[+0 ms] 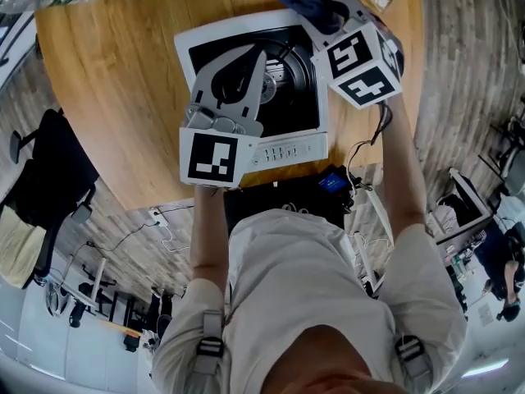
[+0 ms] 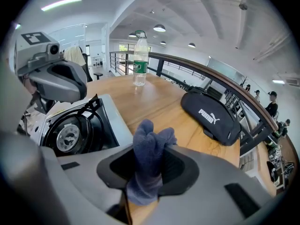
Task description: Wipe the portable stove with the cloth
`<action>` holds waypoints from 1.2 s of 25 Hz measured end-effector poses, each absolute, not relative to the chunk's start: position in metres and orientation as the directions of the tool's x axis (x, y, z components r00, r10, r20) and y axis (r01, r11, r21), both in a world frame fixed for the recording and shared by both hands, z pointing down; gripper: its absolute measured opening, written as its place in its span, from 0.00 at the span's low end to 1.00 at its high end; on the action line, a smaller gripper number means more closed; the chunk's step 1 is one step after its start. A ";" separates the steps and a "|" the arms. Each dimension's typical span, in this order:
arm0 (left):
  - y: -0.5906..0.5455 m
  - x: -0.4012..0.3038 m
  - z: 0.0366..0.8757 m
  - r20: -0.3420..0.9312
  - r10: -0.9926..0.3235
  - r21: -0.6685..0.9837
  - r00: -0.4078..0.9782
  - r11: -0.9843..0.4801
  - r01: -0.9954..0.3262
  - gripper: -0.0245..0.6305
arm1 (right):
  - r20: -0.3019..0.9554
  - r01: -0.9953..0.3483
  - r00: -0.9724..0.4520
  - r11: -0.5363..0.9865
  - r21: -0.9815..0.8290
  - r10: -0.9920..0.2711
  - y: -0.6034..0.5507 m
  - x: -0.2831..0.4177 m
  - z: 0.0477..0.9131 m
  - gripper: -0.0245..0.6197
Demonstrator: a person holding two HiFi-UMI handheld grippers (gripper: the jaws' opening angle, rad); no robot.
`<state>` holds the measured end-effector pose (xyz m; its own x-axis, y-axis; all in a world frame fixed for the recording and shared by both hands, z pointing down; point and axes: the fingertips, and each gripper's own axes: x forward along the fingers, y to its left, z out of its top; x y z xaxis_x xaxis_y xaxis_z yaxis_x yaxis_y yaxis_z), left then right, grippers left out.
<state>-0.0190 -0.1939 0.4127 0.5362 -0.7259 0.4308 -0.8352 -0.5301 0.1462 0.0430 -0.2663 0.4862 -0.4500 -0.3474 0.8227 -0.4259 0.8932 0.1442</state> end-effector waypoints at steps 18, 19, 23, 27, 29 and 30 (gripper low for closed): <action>-0.173 -0.068 0.409 0.427 -0.769 0.168 0.477 -0.451 -0.877 0.07 | 0.835 -0.330 -0.488 0.939 0.092 -0.253 -0.247 -0.032 0.487 0.24; -0.172 -0.071 0.409 0.425 -0.772 0.168 0.472 -0.446 -0.879 0.07 | 0.835 -0.325 -0.491 0.941 0.090 -0.250 -0.245 -0.037 0.486 0.24; -0.165 -0.085 0.406 0.420 -0.785 0.172 0.455 -0.424 -0.889 0.07 | 0.832 -0.302 -0.503 0.950 0.084 -0.234 -0.238 -0.058 0.485 0.24; -0.158 -0.100 0.406 0.420 -0.796 0.174 0.436 -0.401 -0.900 0.07 | 0.829 -0.273 -0.516 0.959 0.082 -0.217 -0.231 -0.081 0.485 0.24; -0.155 -0.107 0.405 0.418 -0.803 0.174 0.426 -0.389 -0.905 0.07 | 0.827 -0.261 -0.520 0.962 0.081 -0.211 -0.228 -0.090 0.485 0.24; -0.154 -0.111 0.405 0.417 -0.806 0.174 0.420 -0.383 -0.907 0.07 | 0.827 -0.255 -0.522 0.964 0.081 -0.208 -0.227 -0.095 0.485 0.24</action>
